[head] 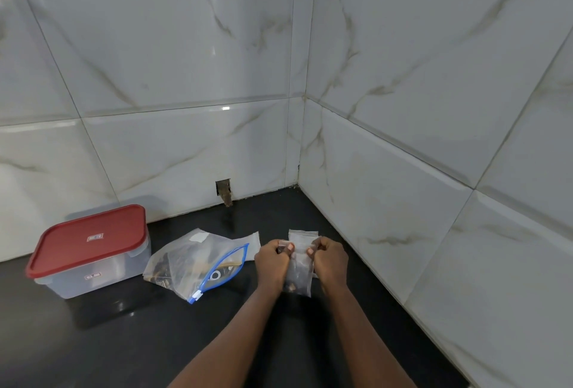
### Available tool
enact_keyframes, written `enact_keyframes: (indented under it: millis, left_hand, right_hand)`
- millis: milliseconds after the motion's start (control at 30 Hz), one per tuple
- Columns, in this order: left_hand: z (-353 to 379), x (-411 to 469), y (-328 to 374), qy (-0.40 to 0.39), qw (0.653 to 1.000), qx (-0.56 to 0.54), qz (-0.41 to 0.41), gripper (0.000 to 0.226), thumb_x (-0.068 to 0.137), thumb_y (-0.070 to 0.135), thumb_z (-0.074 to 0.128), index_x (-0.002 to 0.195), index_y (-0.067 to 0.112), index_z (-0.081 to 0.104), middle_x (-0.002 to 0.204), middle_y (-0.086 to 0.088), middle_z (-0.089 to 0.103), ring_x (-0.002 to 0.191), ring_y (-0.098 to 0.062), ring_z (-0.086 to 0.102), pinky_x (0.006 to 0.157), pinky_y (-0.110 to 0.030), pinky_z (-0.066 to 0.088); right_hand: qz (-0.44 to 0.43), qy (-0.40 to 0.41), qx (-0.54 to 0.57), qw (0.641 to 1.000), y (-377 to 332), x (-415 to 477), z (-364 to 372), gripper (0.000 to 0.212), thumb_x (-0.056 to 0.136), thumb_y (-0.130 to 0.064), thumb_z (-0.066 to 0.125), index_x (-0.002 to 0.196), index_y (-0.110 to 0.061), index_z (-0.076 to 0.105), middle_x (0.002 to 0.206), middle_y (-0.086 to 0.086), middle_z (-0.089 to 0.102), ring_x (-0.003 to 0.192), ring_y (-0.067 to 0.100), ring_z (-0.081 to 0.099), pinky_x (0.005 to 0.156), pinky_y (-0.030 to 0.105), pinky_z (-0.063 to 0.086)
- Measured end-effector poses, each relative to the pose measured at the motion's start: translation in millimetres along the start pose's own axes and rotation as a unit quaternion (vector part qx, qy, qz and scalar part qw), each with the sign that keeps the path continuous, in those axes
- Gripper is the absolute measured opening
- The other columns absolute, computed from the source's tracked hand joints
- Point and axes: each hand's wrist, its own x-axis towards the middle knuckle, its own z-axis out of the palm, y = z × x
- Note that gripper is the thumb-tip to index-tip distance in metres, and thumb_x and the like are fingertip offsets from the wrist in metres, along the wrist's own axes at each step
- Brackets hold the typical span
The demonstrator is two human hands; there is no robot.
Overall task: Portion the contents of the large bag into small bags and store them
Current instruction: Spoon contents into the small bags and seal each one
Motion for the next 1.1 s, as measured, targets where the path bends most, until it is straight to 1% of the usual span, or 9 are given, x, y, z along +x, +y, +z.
enact_keyframes:
  millis: [67,133,233,400,700,800,900,1000,1100]
  left_hand:
    - [5.0,2.2,-5.1,0.005,1.0,-0.002,-0.016,0.013,0.088,0.015,0.06,0.098,0.01,0.067,0.094,-0.003,0.066,0.086,-0.011,0.058,0.068,-0.015,0.043]
    - [8.3,5.9,-9.2,0.004,1.0,0.017,-0.017,0.013,0.087,0.016,0.062,0.097,0.01,0.068,0.094,-0.002,0.067,0.084,-0.009,0.057,0.065,-0.013,0.04]
    - [13.4,13.5,-14.0,-0.002,0.999,0.049,-0.018,0.015,0.089,0.012,0.058,0.099,0.011,0.069,0.101,-0.003,0.068,0.091,-0.012,0.058,0.08,-0.019,0.043]
    - [21.8,23.5,-17.3,0.011,0.998,0.057,-0.039,0.01,0.088,0.011,0.06,0.094,0.01,0.068,0.1,-0.004,0.067,0.087,-0.011,0.057,0.075,-0.019,0.04]
    - [30.2,36.0,-23.5,-0.009,0.994,0.095,-0.046,0.012,0.087,0.01,0.06,0.092,0.009,0.071,0.096,-0.004,0.069,0.086,-0.011,0.057,0.075,-0.018,0.038]
    - [29.9,38.8,-24.6,-0.016,0.995,0.065,-0.068,0.016,0.08,0.017,0.071,0.094,0.01,0.069,0.093,-0.003,0.07,0.086,-0.012,0.061,0.077,-0.021,0.045]
    - [26.1,41.2,-23.1,-0.01,0.997,0.038,-0.073,0.031,0.077,0.016,0.074,0.106,0.009,0.065,0.098,-0.005,0.069,0.087,-0.011,0.06,0.084,-0.025,0.049]
    - [15.2,40.6,-18.7,0.055,0.996,0.032,-0.066,0.029,0.087,0.013,0.062,0.117,0.01,0.059,0.109,-0.006,0.065,0.095,-0.012,0.057,0.083,-0.023,0.045]
    - [0.5,40.1,-18.8,0.132,0.987,0.025,-0.086,0.029,0.093,0.004,0.047,0.121,0.009,0.055,0.116,-0.008,0.06,0.105,-0.019,0.054,0.086,-0.029,0.044]
  right_hand:
    - [0.026,0.008,0.014,1.0,7.5,4.7,-1.3,0.019,0.081,0.007,0.056,0.076,-0.008,0.066,0.077,0.004,0.063,0.072,0.016,0.059,0.07,0.031,0.055]
    - [0.044,0.013,0.011,0.999,15.2,11.7,-2.2,0.014,0.082,0.004,0.063,0.079,-0.008,0.068,0.077,0.004,0.064,0.072,0.015,0.061,0.069,0.03,0.056]
    - [0.061,0.031,0.007,0.998,23.7,26.0,-1.0,0.009,0.08,0.001,0.068,0.083,-0.008,0.071,0.085,0.008,0.07,0.075,0.016,0.062,0.075,0.031,0.056]
    - [0.077,0.042,-0.027,0.996,31.4,42.9,2.3,0.012,0.081,-0.002,0.066,0.089,-0.008,0.073,0.092,0.007,0.071,0.081,0.015,0.06,0.075,0.025,0.047]
    - [0.077,0.056,-0.104,0.99,47.2,54.9,12.5,0.019,0.086,-0.004,0.056,0.095,-0.006,0.072,0.102,0.011,0.07,0.097,0.025,0.063,0.081,0.027,0.047]
    - [0.052,0.074,-0.149,0.985,44.2,52.2,17.3,0.019,0.087,-0.003,0.05,0.091,-0.007,0.068,0.104,0.013,0.066,0.095,0.026,0.061,0.083,0.031,0.049]
    - [-0.02,0.111,-0.216,0.97,36.5,44.0,26.9,0.029,0.085,0.0,0.047,0.108,-0.007,0.062,0.117,0.012,0.053,0.107,0.029,0.052,0.089,0.034,0.045]
    - [-0.116,0.099,-0.233,0.96,26.7,34.2,45.7,0.035,0.084,0.004,0.048,0.115,-0.005,0.059,0.12,0.011,0.05,0.111,0.025,0.051,0.09,0.03,0.046]
    - [-0.136,0.024,-0.229,0.964,14.0,26.7,67.5,0.036,0.086,0.006,0.047,0.118,-0.006,0.059,0.122,0.008,0.052,0.108,0.02,0.055,0.088,0.023,0.045]
